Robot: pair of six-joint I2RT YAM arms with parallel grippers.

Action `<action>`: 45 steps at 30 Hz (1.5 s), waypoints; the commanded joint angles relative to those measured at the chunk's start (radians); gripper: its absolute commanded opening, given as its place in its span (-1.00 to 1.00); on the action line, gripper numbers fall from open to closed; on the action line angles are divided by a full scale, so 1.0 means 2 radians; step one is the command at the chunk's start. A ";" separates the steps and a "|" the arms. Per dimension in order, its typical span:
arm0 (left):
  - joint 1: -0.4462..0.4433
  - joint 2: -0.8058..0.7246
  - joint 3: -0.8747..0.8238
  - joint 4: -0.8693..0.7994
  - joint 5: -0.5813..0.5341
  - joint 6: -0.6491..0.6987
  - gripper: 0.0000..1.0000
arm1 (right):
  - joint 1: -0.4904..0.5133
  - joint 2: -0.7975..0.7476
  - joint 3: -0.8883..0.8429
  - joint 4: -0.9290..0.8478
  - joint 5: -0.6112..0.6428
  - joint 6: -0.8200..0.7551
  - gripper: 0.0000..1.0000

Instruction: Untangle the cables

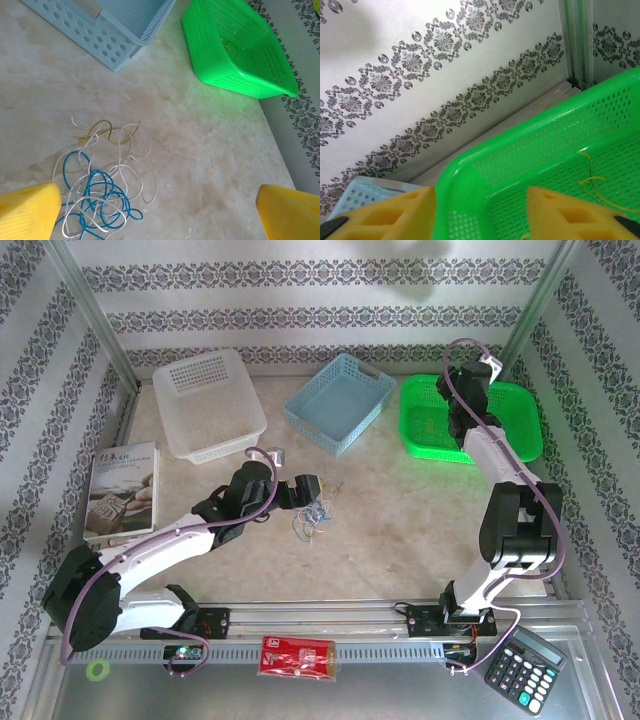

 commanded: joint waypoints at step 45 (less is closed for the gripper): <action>0.066 0.112 0.070 -0.181 0.024 0.070 0.55 | 0.341 -0.190 -0.183 -0.202 -0.195 0.010 -0.03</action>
